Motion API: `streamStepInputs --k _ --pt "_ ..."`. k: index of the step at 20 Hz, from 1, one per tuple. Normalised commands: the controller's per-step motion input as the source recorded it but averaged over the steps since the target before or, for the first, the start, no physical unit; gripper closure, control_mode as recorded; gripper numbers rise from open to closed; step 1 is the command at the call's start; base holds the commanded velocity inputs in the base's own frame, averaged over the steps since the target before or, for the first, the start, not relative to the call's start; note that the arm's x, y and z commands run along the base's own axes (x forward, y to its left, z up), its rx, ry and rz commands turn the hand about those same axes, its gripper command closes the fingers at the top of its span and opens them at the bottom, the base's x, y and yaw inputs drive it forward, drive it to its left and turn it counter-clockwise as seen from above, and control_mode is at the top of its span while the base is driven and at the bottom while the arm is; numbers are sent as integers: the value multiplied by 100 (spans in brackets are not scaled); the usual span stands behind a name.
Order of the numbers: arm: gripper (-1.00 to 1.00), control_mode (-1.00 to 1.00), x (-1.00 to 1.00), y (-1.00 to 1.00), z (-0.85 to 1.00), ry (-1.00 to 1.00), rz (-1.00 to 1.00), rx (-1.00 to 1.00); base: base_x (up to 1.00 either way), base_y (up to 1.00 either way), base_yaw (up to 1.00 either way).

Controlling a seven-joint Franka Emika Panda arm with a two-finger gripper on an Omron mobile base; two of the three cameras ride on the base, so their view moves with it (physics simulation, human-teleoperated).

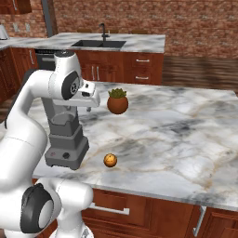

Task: Open the blender lid, put the orange in the blender, close the lid, and start the blender.

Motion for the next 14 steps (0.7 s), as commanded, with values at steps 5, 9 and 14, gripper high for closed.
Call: streamStepInputs --k 5,9,14 --pt "-100 -100 0 -1 0 -4 0 0 0 0 0" --pt "-100 -100 -23 -2 0 -8 0 1 0 0 0" --pt "-100 -100 -58 0 42 -59 -5 1 0 0 0"
